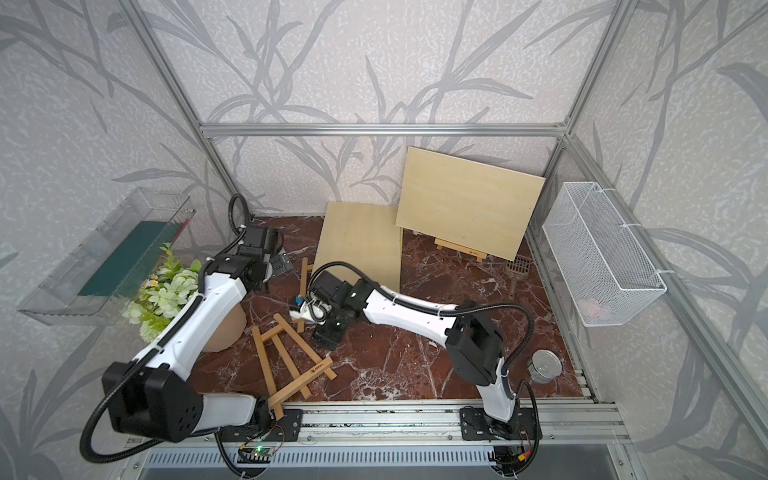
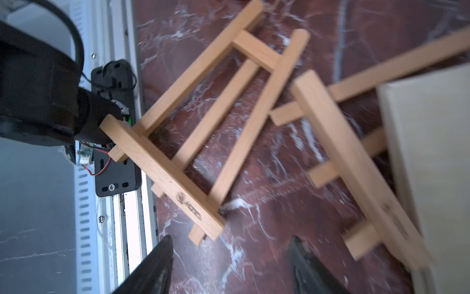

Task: Assemble the easel
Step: Pick up the easel at the center of the board.

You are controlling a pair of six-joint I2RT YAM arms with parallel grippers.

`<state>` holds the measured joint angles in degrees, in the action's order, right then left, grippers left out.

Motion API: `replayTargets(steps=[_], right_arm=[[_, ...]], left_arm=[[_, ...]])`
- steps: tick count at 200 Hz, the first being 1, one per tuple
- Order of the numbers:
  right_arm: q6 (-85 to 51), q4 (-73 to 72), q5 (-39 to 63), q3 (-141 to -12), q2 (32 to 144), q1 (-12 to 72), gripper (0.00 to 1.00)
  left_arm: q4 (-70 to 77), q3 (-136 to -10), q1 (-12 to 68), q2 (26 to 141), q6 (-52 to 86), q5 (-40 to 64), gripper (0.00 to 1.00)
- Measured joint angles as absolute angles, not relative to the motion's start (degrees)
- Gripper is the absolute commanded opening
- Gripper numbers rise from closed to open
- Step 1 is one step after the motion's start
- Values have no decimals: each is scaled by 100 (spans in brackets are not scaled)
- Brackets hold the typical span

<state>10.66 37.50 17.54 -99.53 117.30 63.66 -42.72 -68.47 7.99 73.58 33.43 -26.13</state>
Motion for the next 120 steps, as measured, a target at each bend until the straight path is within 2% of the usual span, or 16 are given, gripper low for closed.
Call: replayTargets(steps=[47,100,120], right_arm=[[991,4001,2088,-10796,12975,6250,65],[858,4724,2067,-12536,14350,6438,59],[939,5026,1651,-12929,14564,6598,51]], left_arm=[[-4366,-6840,797,6746,3253,-2921,99],[-4615,-6840,799,6549,3179,-2947,99],[-4670,-6840,799,6410,3133,-2965,99]])
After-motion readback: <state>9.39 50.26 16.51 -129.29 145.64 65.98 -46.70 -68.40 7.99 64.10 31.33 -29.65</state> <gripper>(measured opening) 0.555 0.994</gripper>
